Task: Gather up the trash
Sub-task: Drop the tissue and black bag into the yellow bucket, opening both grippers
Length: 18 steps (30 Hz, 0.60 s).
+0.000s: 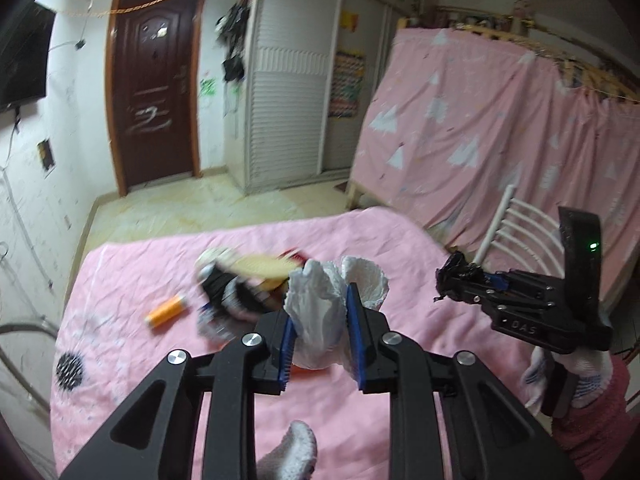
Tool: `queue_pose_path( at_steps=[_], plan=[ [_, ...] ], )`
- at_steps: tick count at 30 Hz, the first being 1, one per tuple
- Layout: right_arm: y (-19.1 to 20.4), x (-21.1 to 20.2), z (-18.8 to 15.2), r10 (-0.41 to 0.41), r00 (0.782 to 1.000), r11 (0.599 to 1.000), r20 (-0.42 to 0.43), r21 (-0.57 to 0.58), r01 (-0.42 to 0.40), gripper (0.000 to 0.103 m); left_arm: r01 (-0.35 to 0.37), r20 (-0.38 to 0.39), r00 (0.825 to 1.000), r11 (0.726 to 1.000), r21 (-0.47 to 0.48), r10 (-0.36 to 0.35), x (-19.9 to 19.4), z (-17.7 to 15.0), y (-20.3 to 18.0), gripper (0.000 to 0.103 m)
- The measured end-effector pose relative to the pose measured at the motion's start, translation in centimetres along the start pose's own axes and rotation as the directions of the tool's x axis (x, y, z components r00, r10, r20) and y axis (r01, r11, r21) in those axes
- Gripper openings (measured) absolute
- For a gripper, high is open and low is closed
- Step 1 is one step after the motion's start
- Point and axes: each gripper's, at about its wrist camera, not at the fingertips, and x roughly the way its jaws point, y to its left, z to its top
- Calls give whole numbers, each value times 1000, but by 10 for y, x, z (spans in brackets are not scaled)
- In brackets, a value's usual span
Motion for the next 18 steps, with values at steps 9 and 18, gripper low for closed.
queue_pose_path(
  at_steps=[9, 18],
  plan=[
    [-68, -43, -6, -120, 990, 988, 67, 103, 113, 34, 125, 36, 991, 989, 84, -128, 10, 19, -68, 14],
    [-125, -69, -21, -220, 972, 963, 75, 175, 205, 34, 228, -22, 974, 964, 138, -227, 47, 31, -136, 14]
  ],
)
